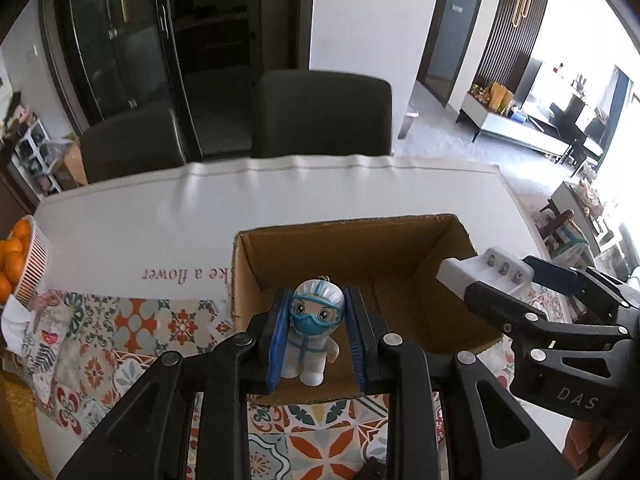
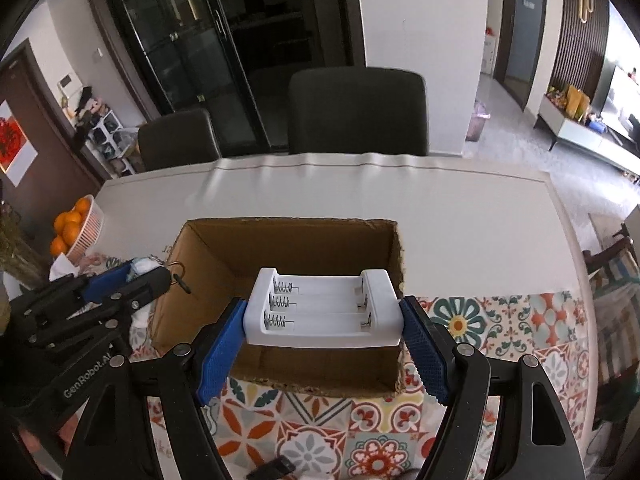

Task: Organize rigid objects
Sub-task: 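Open the right gripper dropping the charger into the box while the left gripper releases the keychain, then withdraw both tools from the box back toward the remaining items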

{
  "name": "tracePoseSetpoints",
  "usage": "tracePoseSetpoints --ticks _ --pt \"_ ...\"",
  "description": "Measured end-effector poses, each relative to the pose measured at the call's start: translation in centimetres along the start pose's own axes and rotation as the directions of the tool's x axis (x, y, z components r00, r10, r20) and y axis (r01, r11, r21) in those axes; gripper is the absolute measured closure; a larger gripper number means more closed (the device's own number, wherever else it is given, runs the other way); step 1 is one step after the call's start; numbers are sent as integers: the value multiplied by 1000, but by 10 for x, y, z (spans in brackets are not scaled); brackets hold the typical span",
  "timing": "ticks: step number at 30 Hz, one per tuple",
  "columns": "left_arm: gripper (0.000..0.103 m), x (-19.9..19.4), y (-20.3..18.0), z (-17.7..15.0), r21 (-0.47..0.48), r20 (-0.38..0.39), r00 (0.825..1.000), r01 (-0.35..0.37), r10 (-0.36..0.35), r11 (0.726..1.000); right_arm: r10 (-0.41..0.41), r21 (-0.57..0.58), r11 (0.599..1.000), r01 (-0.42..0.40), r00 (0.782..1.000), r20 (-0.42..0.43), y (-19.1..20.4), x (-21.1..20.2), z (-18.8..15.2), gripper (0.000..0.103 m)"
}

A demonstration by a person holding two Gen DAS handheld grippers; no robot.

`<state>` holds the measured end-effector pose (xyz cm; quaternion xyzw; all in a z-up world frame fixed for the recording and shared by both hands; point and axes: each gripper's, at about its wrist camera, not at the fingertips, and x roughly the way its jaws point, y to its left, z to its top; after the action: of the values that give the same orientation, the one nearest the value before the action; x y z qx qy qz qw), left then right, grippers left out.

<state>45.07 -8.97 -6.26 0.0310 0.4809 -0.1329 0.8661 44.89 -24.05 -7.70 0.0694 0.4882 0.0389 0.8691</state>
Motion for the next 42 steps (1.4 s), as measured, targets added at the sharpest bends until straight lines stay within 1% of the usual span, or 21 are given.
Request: tracePoseSetpoints --ticks 2,4,6,8,10,15,16,18,20,22,27,30,33,38,42 --pt "70 3 1 2 -4 -5 1000 -7 7 1000 -1 0 1000 1 1000 -7 0 5 2 27" --pt "57 4 4 4 -11 0 1000 -26 26 1000 8 0 1000 -8 1000 -19 1 9 4 27" --pt "52 2 6 4 -13 11 999 -48 48 999 10 -4 1000 -10 1000 -29 2 12 5 26" --pt "47 -2 9 4 -14 17 997 -75 75 997 7 -3 1000 -8 999 -34 3 13 6 15" --pt "40 -6 10 3 -10 27 995 -100 100 995 0 -5 1000 0 1000 -29 4 11 6 12" --pt "30 -23 6 -7 15 60 987 -152 151 988 -42 -3 999 42 999 -14 3 1 -3 12" --pt "26 -27 4 -9 19 65 986 -155 153 988 -51 -5 999 51 999 -6 3 -4 -6 12" --pt "22 -33 1 -15 25 76 985 -157 155 987 -68 -6 998 68 998 7 2 -12 -11 12" --pt "20 -40 -3 -22 34 87 985 -155 152 987 -82 -8 997 82 996 22 0 -22 -18 12" --pt "14 -48 -7 -29 38 100 984 -155 150 987 -100 -11 995 100 994 37 -1 -33 -26 12" --pt "9 -68 -17 -49 45 131 982 -142 135 989 -115 -19 993 117 990 85 -2 -62 -48 11" --pt "7 -81 -23 -63 42 158 977 -151 142 988 -158 -13 987 160 980 122 -4 -79 -66 11" --pt "4 -93 -28 -80 41 183 971 -161 151 986 -182 -6 983 184 972 148 -7 -91 -81 11" --pt "4 -105 -41 -109 49 200 968 -164 151 985 -192 26 981 190 969 153 -16 -107 -111 11" --pt "4 -109 -46 -128 39 183 974 -144 135 989 -207 41 978 203 966 155 -22 -115 -135 11"
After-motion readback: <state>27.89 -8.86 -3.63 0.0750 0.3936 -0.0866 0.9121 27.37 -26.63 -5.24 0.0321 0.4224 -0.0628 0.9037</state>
